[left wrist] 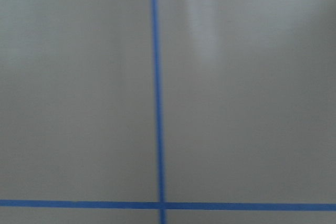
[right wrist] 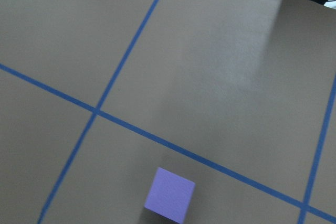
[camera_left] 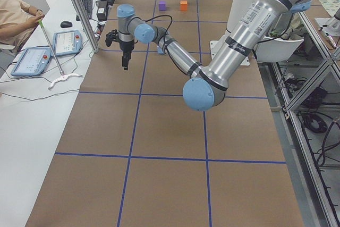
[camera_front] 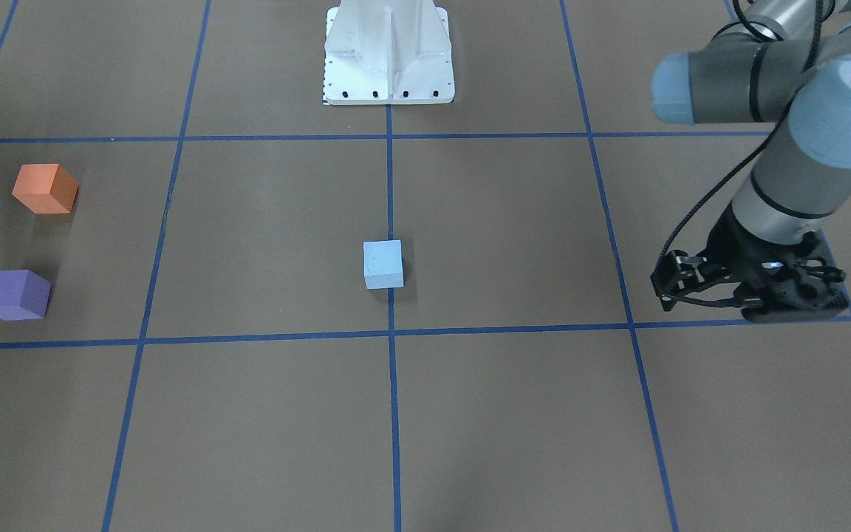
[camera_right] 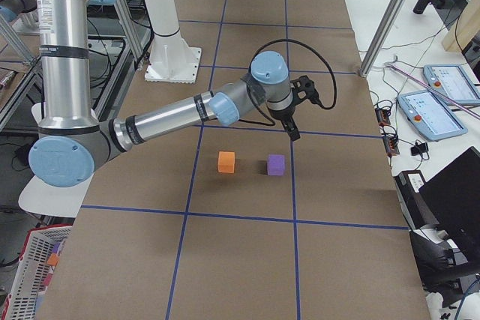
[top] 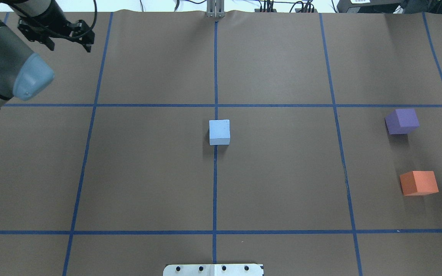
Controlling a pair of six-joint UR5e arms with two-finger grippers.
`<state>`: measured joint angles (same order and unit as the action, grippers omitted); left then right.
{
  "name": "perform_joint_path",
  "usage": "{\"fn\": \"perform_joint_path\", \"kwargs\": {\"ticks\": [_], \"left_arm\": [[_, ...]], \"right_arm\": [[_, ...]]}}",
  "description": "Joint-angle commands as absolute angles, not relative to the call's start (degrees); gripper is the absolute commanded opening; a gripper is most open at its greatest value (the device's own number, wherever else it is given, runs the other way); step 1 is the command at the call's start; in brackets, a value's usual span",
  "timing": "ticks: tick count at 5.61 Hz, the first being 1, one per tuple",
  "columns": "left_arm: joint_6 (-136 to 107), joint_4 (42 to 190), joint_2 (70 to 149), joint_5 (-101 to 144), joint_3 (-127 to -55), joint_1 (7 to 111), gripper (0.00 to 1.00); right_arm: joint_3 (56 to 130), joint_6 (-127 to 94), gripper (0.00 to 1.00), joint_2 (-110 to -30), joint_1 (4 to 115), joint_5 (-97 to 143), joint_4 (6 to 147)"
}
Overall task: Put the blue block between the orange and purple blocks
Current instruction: 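Open the left gripper and withdraw the left arm away from the cube, then reach the right gripper over the light blue cube at the center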
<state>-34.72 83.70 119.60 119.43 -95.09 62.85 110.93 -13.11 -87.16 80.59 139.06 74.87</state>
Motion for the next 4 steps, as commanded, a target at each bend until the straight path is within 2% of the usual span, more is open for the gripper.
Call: {"fn": "perform_joint_path", "kwargs": {"ticks": [1,2,4], "left_arm": [[-10.9,84.5,109.5,120.3,-97.0,69.9,1.00],[-3.9,84.5,104.8,125.9,-96.7,74.7,1.00],[12.8,83.8,95.3,128.1,-96.5,86.5,1.00]], "right_arm": [[111.4,-28.2,1.00,-78.4,71.3,138.4,75.3],[111.1,-41.0,1.00,-72.9,60.6,130.4,75.5],[105.2,-50.0,1.00,-52.0,44.3,113.7,97.5]]}}
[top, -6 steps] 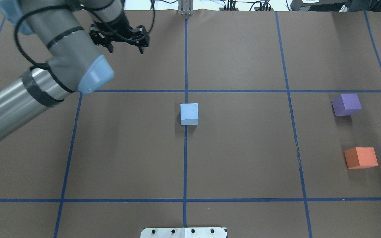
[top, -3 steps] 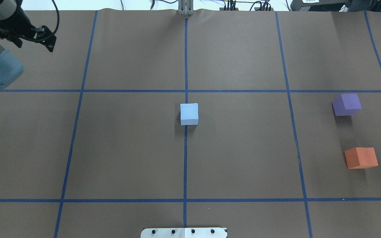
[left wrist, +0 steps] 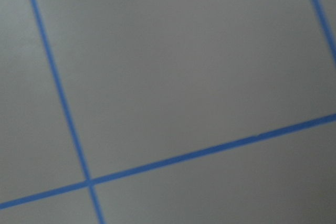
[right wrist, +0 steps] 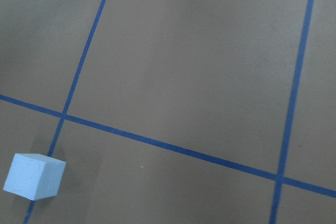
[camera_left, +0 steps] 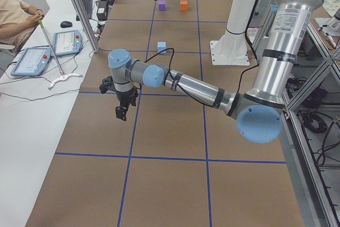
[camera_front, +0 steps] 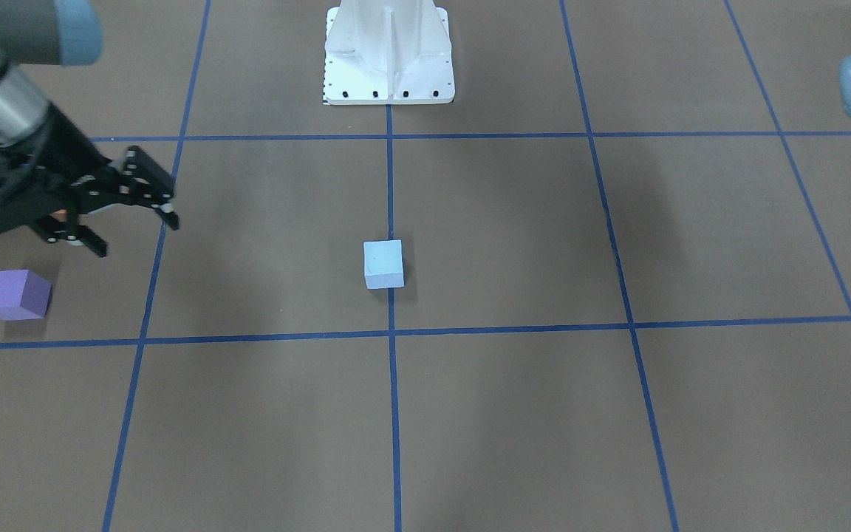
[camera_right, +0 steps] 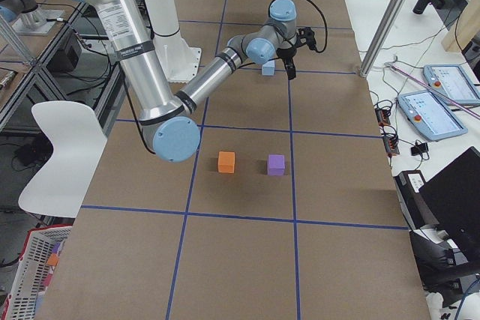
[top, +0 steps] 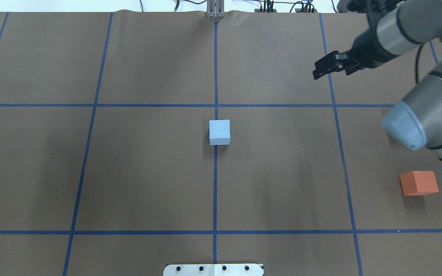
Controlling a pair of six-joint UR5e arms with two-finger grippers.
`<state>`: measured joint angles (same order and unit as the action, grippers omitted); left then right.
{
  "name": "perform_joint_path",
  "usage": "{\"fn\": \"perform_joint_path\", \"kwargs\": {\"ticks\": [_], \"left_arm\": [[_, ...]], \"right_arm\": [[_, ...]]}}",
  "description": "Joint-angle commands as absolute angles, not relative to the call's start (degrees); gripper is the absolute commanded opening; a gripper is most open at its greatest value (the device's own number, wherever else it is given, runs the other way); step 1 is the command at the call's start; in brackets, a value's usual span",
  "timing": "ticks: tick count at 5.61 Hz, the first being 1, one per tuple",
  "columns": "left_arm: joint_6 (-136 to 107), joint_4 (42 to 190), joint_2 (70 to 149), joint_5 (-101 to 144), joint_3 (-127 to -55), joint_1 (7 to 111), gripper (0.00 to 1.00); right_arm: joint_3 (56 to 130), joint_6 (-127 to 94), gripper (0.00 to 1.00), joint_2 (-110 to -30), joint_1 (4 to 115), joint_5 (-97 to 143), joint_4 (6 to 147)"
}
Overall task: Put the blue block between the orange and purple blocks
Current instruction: 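Reach the right gripper over the light blue cube at the center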
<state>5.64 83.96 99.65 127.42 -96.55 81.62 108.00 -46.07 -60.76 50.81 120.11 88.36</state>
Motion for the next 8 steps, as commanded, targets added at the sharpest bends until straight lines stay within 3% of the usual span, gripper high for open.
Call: {"fn": "perform_joint_path", "kwargs": {"ticks": [1,3,5,8], "left_arm": [[13.7,83.8,91.8,128.1,-96.9,87.9,1.00],[13.4,83.8,90.7,128.5,-96.6,88.2,1.00],[13.4,83.8,89.6,128.6,-97.0,88.2,1.00],[13.4,84.1,89.6,128.6,-97.0,88.2,1.00]], "right_arm": [[98.8,-54.6,1.00,-46.1,39.6,110.0,97.6],[84.3,-59.2,1.00,-37.2,33.2,105.0,95.7],[80.2,-62.1,0.99,-38.7,30.9,103.1,87.6],[80.1,-63.0,0.98,-40.8,28.7,102.4,87.4]]}}
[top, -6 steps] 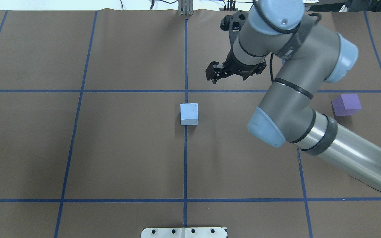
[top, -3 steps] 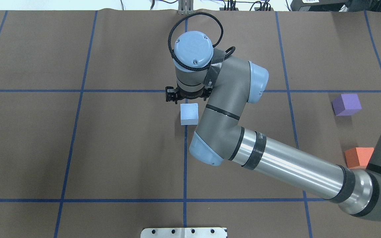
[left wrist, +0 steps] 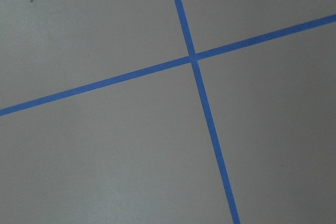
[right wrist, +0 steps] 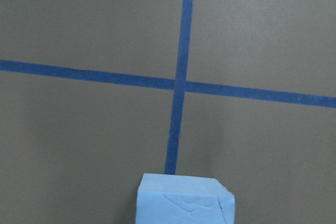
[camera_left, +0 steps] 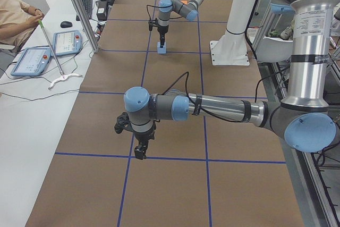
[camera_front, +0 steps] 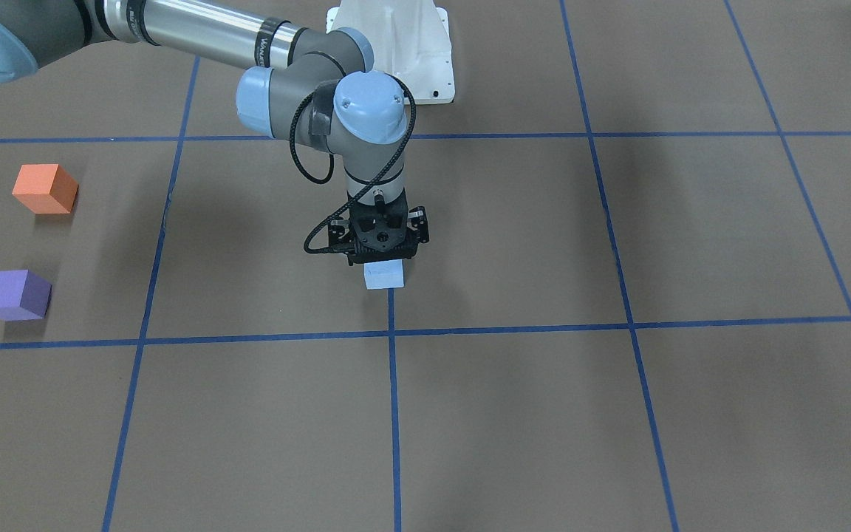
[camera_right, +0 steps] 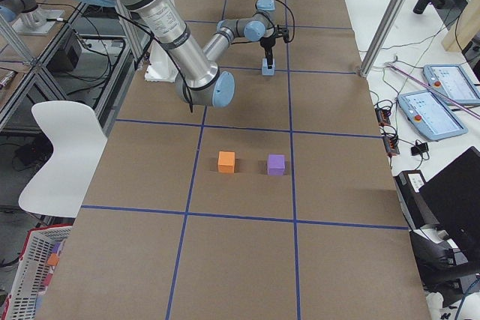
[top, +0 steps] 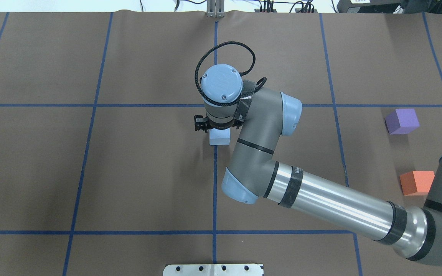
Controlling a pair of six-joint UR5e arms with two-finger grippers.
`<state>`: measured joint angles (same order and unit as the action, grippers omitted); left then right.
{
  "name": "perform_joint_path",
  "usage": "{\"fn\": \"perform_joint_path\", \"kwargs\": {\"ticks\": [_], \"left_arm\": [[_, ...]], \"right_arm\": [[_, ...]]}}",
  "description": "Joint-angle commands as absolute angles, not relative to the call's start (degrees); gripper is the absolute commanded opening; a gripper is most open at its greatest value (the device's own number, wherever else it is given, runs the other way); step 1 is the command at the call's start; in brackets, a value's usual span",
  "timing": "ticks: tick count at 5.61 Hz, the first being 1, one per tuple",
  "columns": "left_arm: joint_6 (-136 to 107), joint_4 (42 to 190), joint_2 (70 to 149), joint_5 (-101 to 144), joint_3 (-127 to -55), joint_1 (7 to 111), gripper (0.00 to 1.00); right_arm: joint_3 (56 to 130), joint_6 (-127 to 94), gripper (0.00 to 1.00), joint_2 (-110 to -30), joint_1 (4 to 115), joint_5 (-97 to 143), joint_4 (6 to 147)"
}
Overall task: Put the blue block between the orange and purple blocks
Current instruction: 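Grasp the light blue cube with the right gripper and lift it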
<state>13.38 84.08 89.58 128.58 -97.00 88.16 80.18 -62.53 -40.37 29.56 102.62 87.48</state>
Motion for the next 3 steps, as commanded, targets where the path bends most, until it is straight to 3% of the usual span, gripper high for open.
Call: {"fn": "perform_joint_path", "kwargs": {"ticks": [1,2,3], "left_arm": [[13.4,84.2,89.6,128.6,-96.9,88.2,1.00],[13.4,84.5,89.5,128.7,-96.8,88.2,1.00],[13.4,84.5,89.6,128.6,-96.5,88.2,1.00]], "right_arm": [[80.0,-63.1,0.92,-41.0,28.0,100.8,87.2],[80.0,-63.1,0.70,-41.0,27.9,100.5,86.9],[80.0,-63.0,0.25,-41.0,27.9,100.6,86.0]]}}
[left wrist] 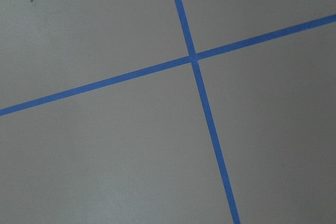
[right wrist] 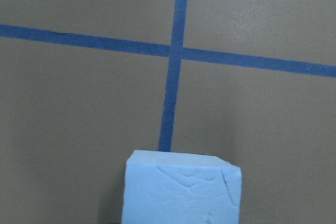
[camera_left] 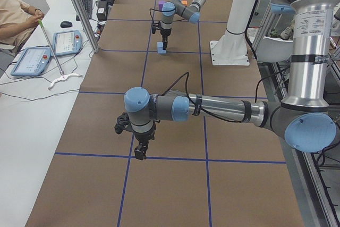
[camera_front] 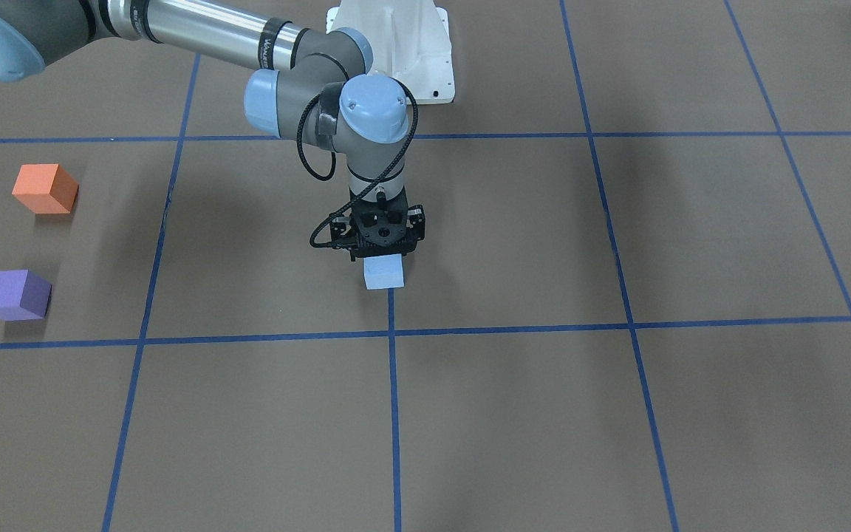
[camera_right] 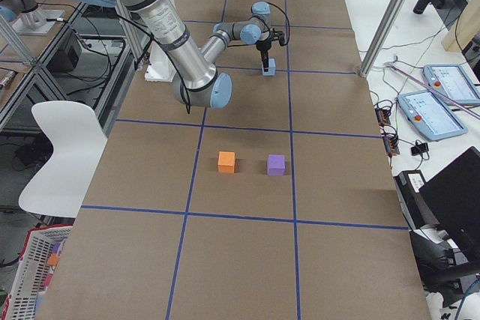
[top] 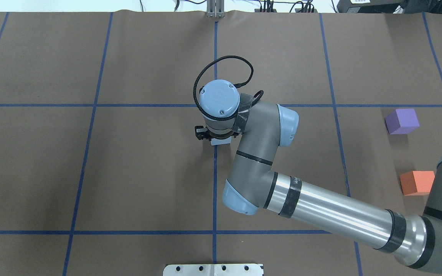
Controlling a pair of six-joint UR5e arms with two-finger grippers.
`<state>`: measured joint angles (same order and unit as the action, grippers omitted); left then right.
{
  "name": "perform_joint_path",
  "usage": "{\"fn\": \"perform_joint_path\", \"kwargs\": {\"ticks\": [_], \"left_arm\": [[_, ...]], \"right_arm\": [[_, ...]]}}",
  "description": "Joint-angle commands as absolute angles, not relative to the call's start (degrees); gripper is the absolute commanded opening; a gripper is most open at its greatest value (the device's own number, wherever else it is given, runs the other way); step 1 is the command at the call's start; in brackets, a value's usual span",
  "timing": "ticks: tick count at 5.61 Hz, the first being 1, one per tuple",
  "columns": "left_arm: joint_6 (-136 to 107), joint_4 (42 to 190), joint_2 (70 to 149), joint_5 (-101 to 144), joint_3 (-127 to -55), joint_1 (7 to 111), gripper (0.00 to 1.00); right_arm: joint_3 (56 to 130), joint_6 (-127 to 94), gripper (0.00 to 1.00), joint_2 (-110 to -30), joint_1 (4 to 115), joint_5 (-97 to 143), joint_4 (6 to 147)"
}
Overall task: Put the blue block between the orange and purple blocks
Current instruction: 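Grasp the light blue cube with the right gripper and lift it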
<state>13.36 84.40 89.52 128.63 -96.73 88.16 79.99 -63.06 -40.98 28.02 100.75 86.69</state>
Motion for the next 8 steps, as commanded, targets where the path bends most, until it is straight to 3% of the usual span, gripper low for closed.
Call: {"fn": "perform_joint_path", "kwargs": {"ticks": [1,3,5,8], "left_arm": [[13.4,84.5,89.6,128.7,-96.4,88.2,1.00],[13.5,84.6,88.6,128.7,-96.5,88.1,1.00],[13.6,84.8,85.8,131.9,-97.2,88.2,1.00],[13.4,88.1,84.7,139.0,-97.1,90.3,1.00]], "right_arm": [[81.2,-62.6,0.03,-41.2,29.2,100.8,86.4],[95.7,-60.7,0.03,-51.9,36.3,104.8,89.0],[110.2,-46.6,0.05,-60.8,45.8,109.9,101.3],[116.6,-25.3,0.15,-80.2,60.3,118.5,100.8]]}}
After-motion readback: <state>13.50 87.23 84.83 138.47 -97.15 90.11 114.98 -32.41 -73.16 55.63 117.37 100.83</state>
